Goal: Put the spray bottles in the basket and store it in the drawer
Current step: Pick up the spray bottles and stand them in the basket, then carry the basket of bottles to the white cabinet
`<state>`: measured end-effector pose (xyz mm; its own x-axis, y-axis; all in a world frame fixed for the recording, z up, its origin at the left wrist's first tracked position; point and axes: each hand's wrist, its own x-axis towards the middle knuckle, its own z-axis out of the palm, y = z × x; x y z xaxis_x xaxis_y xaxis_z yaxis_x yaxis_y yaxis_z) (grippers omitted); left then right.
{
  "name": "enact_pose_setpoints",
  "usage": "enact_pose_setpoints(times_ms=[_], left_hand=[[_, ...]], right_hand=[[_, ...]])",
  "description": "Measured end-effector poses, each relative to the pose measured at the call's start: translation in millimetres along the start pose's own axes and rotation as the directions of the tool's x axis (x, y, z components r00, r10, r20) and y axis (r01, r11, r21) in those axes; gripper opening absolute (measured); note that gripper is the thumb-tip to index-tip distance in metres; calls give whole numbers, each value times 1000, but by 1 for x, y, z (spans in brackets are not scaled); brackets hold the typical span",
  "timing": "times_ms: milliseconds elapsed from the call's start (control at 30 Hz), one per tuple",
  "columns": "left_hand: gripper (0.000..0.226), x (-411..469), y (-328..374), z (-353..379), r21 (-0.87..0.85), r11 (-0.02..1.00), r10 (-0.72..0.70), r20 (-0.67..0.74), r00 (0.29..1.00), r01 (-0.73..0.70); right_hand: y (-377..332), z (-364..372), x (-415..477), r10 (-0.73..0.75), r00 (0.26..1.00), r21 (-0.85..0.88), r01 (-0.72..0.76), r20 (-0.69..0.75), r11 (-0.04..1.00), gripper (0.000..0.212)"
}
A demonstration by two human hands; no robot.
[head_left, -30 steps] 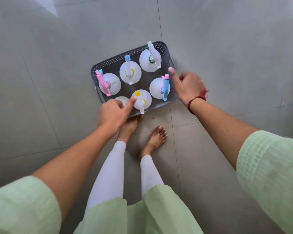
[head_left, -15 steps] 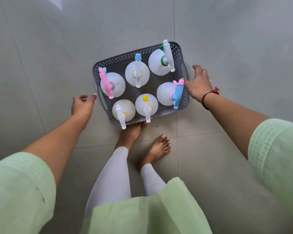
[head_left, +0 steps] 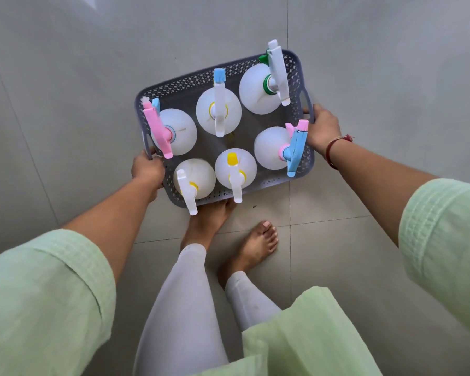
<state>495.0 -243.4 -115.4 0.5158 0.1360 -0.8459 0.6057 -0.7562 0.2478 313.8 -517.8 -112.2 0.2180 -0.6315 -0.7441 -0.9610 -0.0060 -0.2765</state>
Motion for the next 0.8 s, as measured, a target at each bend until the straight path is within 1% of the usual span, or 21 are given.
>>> enact_pose_setpoints(times_ms=[233, 400, 633, 800], left_hand=[[35, -21, 1, -9, 99, 995, -3, -6, 1000, 4], [36, -56, 16, -30, 164, 986, 20, -8, 1000, -19], [36, -147, 60, -78, 285, 956, 78, -8, 997, -72], [37, -227, 119, -111, 327, 927, 170, 67, 983, -182]], right_hand=[[8, -4, -22, 26, 1000, -11, -26, -13, 1000, 32], [11, -27, -63, 74, 997, 83, -71, -33, 994, 32], [10, -77, -164, 166, 985, 244, -151, -40, 958, 31], [-6, -144, -235, 207, 974, 339, -164, -96, 926, 30]])
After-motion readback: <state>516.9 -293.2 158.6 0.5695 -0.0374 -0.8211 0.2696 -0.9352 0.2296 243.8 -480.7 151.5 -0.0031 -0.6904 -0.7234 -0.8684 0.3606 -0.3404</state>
